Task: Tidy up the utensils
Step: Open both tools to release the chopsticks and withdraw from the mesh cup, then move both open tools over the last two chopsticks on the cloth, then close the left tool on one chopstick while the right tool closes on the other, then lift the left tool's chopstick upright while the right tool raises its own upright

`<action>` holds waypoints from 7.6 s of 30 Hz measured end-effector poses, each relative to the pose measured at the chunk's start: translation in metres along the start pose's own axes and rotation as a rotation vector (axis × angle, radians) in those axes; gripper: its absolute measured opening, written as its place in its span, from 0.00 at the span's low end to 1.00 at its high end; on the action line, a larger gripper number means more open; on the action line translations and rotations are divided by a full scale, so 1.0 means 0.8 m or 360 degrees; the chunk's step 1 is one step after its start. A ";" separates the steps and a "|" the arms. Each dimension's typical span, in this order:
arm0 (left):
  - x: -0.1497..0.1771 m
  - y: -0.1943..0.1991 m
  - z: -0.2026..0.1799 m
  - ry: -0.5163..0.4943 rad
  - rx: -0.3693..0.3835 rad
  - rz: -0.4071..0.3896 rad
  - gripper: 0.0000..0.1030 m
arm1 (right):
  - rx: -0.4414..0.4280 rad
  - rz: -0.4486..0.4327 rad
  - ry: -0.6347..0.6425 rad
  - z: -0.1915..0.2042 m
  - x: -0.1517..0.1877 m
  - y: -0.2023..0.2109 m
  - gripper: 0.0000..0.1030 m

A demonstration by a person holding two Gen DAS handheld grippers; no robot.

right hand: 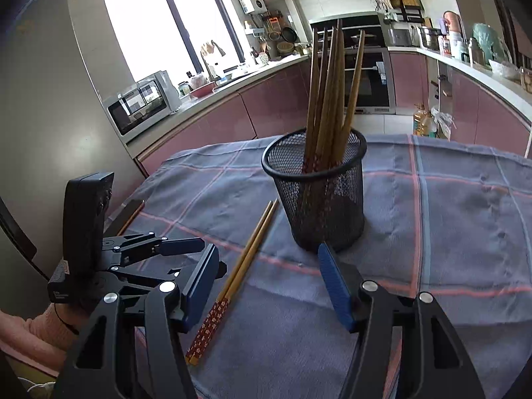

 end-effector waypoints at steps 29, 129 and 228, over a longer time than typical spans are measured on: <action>0.015 -0.003 -0.002 -0.0050 -0.0102 0.0011 0.50 | 0.0000 0.0131 -0.0071 -0.008 0.029 -0.034 0.58; -0.006 -0.007 -0.018 -0.0070 -0.0067 -0.0016 0.07 | 0.0033 0.0230 0.0026 0.008 0.020 -0.076 0.05; -0.086 0.108 -0.017 0.0039 0.0244 -0.0371 0.07 | 0.0017 -0.0289 0.0135 0.036 -0.084 0.038 0.06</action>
Point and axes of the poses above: each gripper's, at about its wrist camera, not at the fingertips, and y roughly against the way its jaws point, z to its left, x to its underside, the point moved 10 cm from there along -y, roughly the way its jaws point, and after that the axes turned 12 degrees about -x, right-handed, at the moved point
